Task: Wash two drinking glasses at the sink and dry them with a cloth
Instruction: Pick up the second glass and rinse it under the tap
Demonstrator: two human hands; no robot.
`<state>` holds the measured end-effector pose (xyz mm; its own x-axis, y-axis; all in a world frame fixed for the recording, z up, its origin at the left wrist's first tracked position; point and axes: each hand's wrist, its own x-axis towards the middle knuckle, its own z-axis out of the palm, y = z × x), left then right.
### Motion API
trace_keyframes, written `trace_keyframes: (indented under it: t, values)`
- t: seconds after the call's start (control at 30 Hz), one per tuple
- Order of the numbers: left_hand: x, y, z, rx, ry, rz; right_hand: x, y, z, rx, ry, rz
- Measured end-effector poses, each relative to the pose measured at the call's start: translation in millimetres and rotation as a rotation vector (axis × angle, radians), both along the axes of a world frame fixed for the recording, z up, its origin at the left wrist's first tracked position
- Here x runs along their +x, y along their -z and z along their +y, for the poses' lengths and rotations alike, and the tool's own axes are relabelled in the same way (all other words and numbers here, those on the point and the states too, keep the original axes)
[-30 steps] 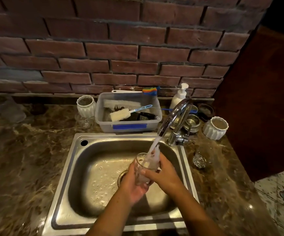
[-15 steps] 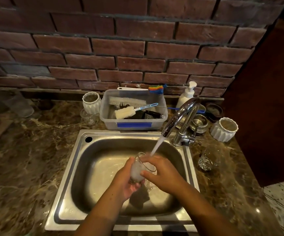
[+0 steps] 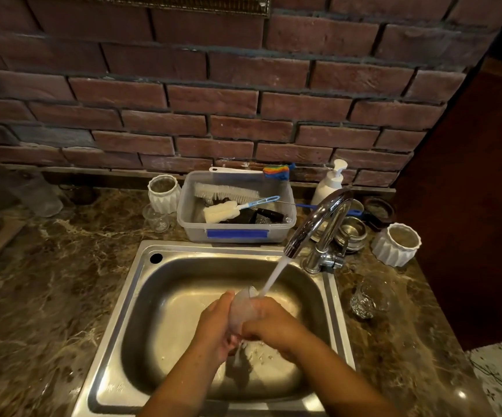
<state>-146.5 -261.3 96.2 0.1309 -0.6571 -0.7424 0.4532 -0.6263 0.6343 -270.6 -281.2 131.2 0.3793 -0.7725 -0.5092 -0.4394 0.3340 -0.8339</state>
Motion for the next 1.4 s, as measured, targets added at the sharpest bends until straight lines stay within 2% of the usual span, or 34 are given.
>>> trace_keyframes:
  t: [0.07, 0.1, 0.2, 0.27, 0.33, 0.4, 0.43, 0.5, 0.6, 0.63, 0.7, 0.77, 0.87, 0.93, 0.97, 1.03, 1.1, 1.13, 1.17, 1.2, 1.23, 1.27, 1.33, 1.4]
  values:
    - [-8.3, 1.9, 1.0, -0.089, -0.014, -0.089, 11.5, -7.2, 5.1, 0.048, 0.136, -0.011]
    - [-12.3, 0.1, 2.1, -0.12, -0.014, -0.086, 14.3, -8.2, 5.8, 0.001, 0.181, 0.025]
    - [-13.9, -11.8, -1.5, -0.124, 0.028, -0.01, 12.2, -8.4, 8.7, -0.365, 0.189, 0.164]
    - [-10.2, -16.2, -4.7, -0.041, 0.1, 0.124, -3.7, -0.7, 2.3, -0.465, 0.049, 0.14]
    - [-8.0, -14.4, -5.3, 0.046, 0.153, 0.279, -20.4, -0.3, -1.8, -0.348, -0.009, 0.046]
    - [-8.1, -8.5, -3.8, 0.09, 0.115, 0.333, -26.5, 5.1, 0.4, -0.317, -0.051, 0.05]
    - [-9.9, -6.2, -3.7, 0.091, 0.095, 0.314, -26.3, 10.3, 3.0, -0.343, -0.066, 0.097]
    - [-15.2, -3.8, -5.3, 0.016, 0.094, 0.138, -19.8, 14.5, 8.8, -0.268, 0.013, 0.096]
    - [-23.1, -0.6, -8.2, -0.149, 0.086, -0.272, -3.8, 11.9, 10.1, 0.081, 0.348, -0.183]
    - [-24.0, 0.8, -7.7, -0.19, 0.079, -0.334, -0.8, 11.6, 8.5, 0.11, 0.399, -0.23]
    - [-22.2, 2.9, -5.5, -0.187, 0.074, -0.361, -0.5, 7.8, 6.6, -0.019, 0.307, -0.183]
    - [-15.4, 1.0, -5.3, -0.096, 0.08, -0.204, -7.8, 1.3, 4.3, -0.208, 0.06, -0.081]
    - [0.1, -11.1, -6.5, 0.095, 0.12, 0.269, -25.0, -10.3, -8.2, -0.351, -0.339, 0.096]
    - [3.6, -17.8, -8.1, 0.115, 0.12, 0.375, -27.6, -9.1, -11.5, -0.43, -0.4, 0.177]
    - [1.2, -17.3, -10.4, 0.1, 0.109, 0.329, -25.1, -5.2, -9.9, -0.459, -0.329, 0.204]
    - [-10.8, -11.8, -10.8, -0.018, 0.106, 0.054, -11.2, 4.1, 1.2, -0.401, 0.024, 0.171]
    - [-22.2, -2.7, -5.6, -0.201, 0.139, -0.293, 1.5, 6.7, 7.9, -0.141, 0.409, 0.008]
    - [-23.7, 3.8, -2.1, -0.27, 0.181, -0.44, 4.8, 5.3, 7.3, 0.032, 0.529, -0.086]
    - [-21.8, 9.6, 0.3, -0.315, 0.229, -0.537, 4.8, 2.5, 5.8, 0.159, 0.576, -0.161]
    - [-18.8, 11.4, 0.9, -0.332, 0.267, -0.563, 1.2, 1.7, 3.4, 0.182, 0.546, -0.168]
    - [-16.5, 9.8, -0.2, -0.329, 0.286, -0.514, -2.7, 1.2, 1.7, 0.111, 0.478, -0.145]
    - [-14.7, 2.6, -3.3, -0.286, 0.278, -0.383, -5.8, 1.0, 0.3, -0.007, 0.39, -0.127]
    - [-11.2, -15.2, -11.3, -0.07, 0.201, -0.039, -14.3, 2.1, -2.4, -0.289, 0.113, -0.055]
    - [-5.8, -23.5, -17.4, 0.095, 0.142, 0.252, -21.3, -0.5, -4.6, -0.561, -0.236, 0.154]
